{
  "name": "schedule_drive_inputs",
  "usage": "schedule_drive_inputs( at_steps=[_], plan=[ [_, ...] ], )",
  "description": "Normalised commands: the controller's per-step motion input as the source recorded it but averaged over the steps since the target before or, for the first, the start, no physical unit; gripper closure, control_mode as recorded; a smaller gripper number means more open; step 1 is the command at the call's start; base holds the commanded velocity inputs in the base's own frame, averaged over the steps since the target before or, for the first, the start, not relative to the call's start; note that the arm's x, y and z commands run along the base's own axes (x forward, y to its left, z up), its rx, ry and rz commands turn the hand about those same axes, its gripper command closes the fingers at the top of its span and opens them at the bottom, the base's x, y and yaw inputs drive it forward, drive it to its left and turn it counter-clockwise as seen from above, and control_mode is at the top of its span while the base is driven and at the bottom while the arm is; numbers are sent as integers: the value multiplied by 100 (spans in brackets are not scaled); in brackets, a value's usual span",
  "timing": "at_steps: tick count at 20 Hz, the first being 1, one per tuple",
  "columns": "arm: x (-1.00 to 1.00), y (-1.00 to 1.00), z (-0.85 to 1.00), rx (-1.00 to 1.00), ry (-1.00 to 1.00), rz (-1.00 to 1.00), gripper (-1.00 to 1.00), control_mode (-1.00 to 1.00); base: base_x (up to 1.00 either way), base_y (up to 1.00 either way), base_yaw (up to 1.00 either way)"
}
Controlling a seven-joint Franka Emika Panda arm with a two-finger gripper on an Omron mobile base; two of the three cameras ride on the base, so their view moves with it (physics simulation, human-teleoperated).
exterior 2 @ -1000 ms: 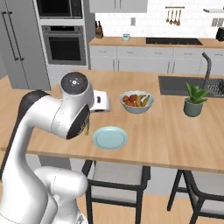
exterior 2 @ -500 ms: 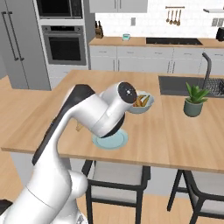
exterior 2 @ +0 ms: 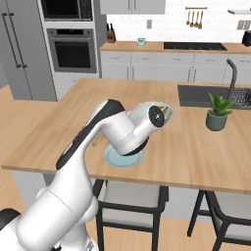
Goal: Start the toaster. Once the lever pops up, take the bread to the plate on the dining counter.
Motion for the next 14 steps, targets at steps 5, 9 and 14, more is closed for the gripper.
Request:
schedule_drive_inputs(
  at_steps=[5, 9, 14],
  plan=[
    [36, -12, -48, 0, 0, -4, 100, -100, 0, 0, 0],
    [28, -10, -45, 0, 1, -4, 100, -100, 0, 0, 0],
    [23, -10, -42, 0, 2, -5, 100, -100, 0, 0, 0]
  ],
)
